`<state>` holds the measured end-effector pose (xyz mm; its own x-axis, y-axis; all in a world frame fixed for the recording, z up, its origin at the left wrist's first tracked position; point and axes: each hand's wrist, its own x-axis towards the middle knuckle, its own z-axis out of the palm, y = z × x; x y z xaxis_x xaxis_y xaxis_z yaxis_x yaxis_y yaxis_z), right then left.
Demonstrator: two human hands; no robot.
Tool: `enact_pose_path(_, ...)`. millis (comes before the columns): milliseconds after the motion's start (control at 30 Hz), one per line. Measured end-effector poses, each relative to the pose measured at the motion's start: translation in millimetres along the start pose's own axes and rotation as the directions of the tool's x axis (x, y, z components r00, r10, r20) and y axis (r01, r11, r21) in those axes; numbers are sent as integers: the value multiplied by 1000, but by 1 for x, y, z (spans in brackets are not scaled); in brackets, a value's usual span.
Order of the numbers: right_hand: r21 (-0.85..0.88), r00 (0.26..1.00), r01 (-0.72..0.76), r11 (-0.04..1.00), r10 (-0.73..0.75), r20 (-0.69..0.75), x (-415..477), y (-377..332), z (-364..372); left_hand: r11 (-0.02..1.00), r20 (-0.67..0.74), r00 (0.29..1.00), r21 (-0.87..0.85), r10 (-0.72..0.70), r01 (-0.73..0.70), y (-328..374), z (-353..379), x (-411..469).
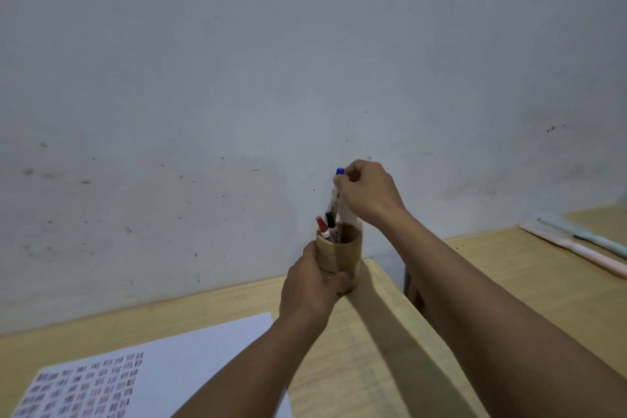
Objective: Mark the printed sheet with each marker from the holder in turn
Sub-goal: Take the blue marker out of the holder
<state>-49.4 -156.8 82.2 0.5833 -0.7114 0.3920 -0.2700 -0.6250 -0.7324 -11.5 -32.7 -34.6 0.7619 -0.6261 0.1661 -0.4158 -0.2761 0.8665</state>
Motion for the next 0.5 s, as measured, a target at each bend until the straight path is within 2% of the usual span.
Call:
enact_pose_path(133, 60, 994, 91, 994, -88, -60, -10, -26, -18, 999, -8, 1000, 33, -27, 27, 6, -15, -3)
enact_pose_path(233, 168, 993, 116, 979, -113, -29, -22, -46, -25, 993, -21, 1000, 120, -15, 17, 15, -37, -5)
enact_pose_path(400, 357, 989, 118, 927, -141, 40, -50, -78, -26, 997, -136, 990, 72, 37, -27, 32, -77, -21)
enact_pose_path(500, 356, 985, 122, 927, -157, 72, -68, -92, -19, 997, -200, 977, 37, 72, -66, 40, -101, -32)
